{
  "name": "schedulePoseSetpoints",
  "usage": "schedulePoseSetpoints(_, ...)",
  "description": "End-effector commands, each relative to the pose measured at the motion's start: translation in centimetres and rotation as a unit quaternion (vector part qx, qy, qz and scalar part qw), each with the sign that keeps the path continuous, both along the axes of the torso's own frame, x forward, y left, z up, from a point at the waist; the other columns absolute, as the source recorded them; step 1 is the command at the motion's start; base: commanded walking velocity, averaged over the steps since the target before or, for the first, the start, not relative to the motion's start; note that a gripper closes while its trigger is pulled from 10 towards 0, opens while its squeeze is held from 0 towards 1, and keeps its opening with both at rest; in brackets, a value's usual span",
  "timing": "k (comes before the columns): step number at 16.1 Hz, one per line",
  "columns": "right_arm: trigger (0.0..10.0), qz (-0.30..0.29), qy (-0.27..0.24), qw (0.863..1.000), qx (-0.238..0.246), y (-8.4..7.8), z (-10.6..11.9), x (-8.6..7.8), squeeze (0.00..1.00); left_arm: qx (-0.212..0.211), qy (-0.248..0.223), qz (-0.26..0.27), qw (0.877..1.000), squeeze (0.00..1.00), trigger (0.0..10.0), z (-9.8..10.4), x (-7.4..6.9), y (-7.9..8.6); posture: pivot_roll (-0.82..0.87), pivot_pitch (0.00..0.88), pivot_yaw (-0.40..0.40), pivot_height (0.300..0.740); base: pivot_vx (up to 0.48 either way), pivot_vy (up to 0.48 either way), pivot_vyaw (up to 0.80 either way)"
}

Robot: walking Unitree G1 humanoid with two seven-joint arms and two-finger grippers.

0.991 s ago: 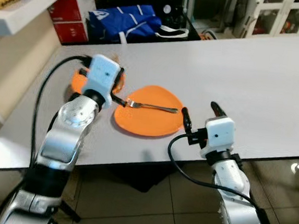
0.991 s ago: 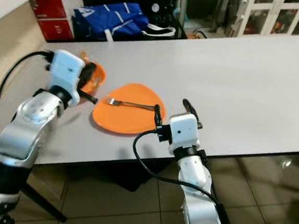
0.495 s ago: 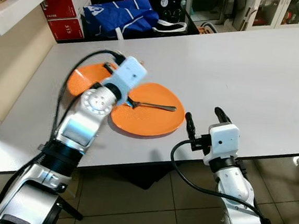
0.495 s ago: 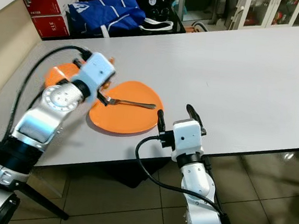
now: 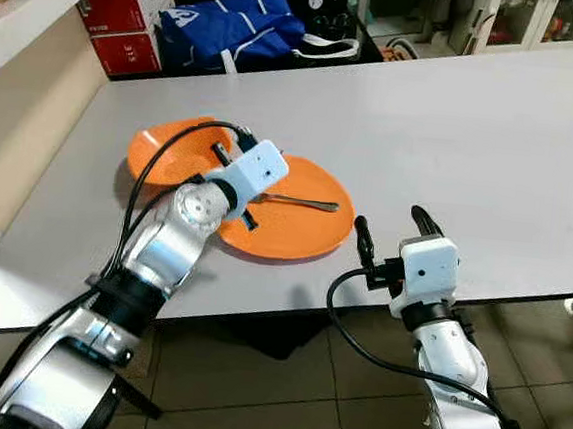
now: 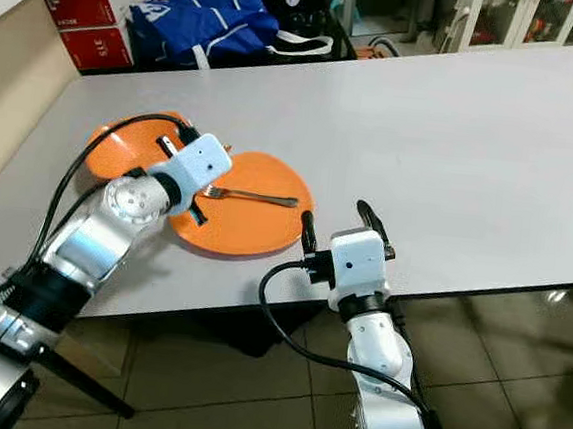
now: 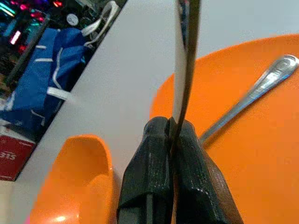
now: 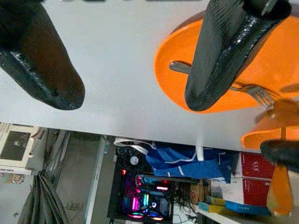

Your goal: Setting the table

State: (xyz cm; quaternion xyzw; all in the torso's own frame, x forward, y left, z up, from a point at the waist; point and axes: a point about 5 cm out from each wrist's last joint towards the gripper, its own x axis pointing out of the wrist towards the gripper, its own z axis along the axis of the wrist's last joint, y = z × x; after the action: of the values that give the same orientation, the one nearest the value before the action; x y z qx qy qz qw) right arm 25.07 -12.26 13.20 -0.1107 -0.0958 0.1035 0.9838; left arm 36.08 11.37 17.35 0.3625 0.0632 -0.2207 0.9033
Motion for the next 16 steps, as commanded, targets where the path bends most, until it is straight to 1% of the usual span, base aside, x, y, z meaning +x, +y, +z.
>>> schedulePoseSetpoints(1,10.0,0.007,0.000,1.000,0.004,0.4,0.2,-0.3,0.00,0.016,-0.012,0.006,1.000,0.00,0.0,0.5,0.4,0.5,-0.20,0.057,0.163,0.740,0.000,0.000,0.00)
schedulePoseSetpoints(5,10.0,0.006,0.002,1.000,0.002,0.3,0.2,-0.6,0.00,0.038,-0.018,-0.011,0.999,0.00,0.0,0.3,0.8,-0.1,-0.21,0.071,0.165,0.740,0.000,0.000,0.00)
schedulePoseSetpoints(10,10.0,0.004,0.003,1.000,0.000,0.2,0.2,-0.8,0.00,0.047,-0.018,-0.023,0.998,0.00,0.0,0.1,1.0,-0.6,-0.22,0.080,0.167,0.740,0.000,0.000,0.00)
schedulePoseSetpoints(11,10.0,0.004,0.004,1.000,-0.001,0.2,0.2,-0.9,0.00,0.047,-0.018,-0.028,0.998,0.00,1.4,0.1,1.0,-1.0,-0.22,0.080,0.167,0.740,0.000,0.000,0.00)
schedulePoseSetpoints(12,10.0,0.004,0.004,1.000,-0.001,0.2,0.3,-0.9,0.00,0.044,-0.017,-0.028,0.999,0.00,4.2,0.0,1.1,-1.1,-0.22,0.081,0.166,0.740,0.000,0.000,0.00)
schedulePoseSetpoints(13,10.0,0.004,0.004,1.000,-0.001,0.2,0.3,-0.9,0.00,0.042,-0.016,-0.028,0.999,0.00,8.9,0.0,1.1,-1.2,-0.22,0.081,0.166,0.740,0.000,0.000,0.00)
schedulePoseSetpoints(14,10.0,0.003,0.005,1.000,-0.002,0.2,0.3,-0.9,0.00,0.032,-0.010,-0.023,0.999,0.30,10.0,-0.1,1.2,-1.3,-0.22,0.084,0.169,0.740,0.000,0.000,0.00)
schedulePoseSetpoints(15,10.0,0.003,0.005,1.000,-0.002,0.2,0.3,-0.9,0.00,0.029,-0.009,-0.021,0.999,0.30,10.0,-0.2,1.2,-1.3,-0.22,0.084,0.169,0.740,0.000,0.000,0.00)
schedulePoseSetpoints(16,10.0,0.002,0.005,1.000,-0.002,0.2,0.3,-0.9,0.00,0.023,-0.007,-0.014,1.000,1.00,10.0,-0.1,1.4,-1.3,-0.22,0.082,0.170,0.740,0.000,0.000,0.00)
